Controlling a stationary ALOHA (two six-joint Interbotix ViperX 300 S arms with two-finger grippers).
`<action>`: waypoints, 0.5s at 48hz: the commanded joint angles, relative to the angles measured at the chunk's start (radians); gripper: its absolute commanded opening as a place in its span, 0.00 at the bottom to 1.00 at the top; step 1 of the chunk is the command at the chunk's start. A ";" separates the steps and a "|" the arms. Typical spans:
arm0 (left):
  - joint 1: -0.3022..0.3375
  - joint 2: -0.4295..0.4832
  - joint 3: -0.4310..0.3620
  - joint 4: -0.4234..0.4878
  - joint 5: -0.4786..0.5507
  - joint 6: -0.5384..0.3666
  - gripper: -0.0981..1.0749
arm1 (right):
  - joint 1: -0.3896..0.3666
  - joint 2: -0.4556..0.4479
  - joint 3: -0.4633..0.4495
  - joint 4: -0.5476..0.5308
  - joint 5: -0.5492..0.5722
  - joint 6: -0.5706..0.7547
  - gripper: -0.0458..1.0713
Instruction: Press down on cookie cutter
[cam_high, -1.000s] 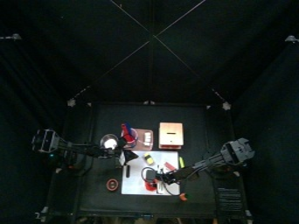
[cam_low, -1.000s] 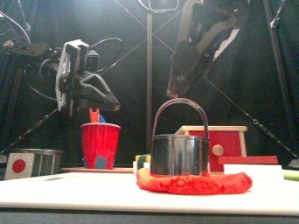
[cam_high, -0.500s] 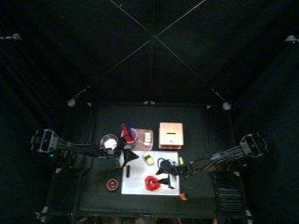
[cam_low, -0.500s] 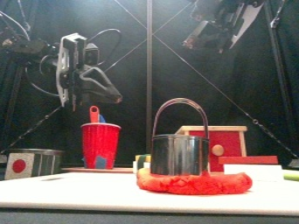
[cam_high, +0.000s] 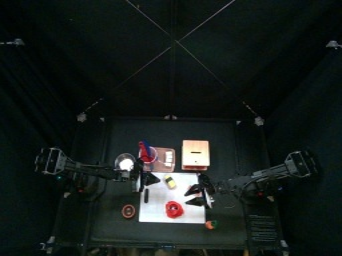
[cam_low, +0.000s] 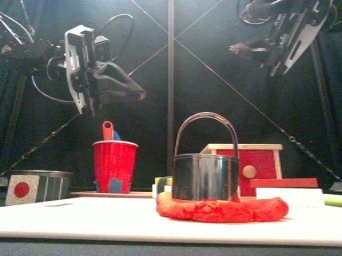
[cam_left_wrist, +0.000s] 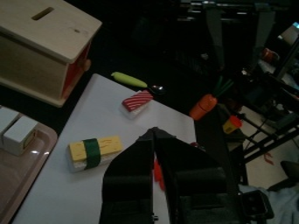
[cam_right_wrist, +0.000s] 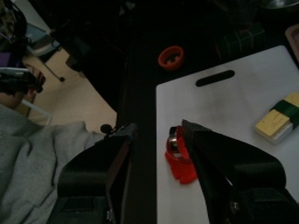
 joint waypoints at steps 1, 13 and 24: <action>-0.002 -0.002 -0.017 0.003 -0.012 0.002 0.44 | -0.032 -0.048 0.052 0.003 -0.055 -0.003 0.78; -0.008 0.005 -0.017 0.002 -0.015 0.000 0.44 | -0.132 -0.107 0.094 -0.049 -0.083 -0.066 0.78; -0.023 0.009 -0.017 0.003 -0.020 0.002 0.44 | -0.176 -0.110 0.123 -0.023 -0.086 -0.156 0.78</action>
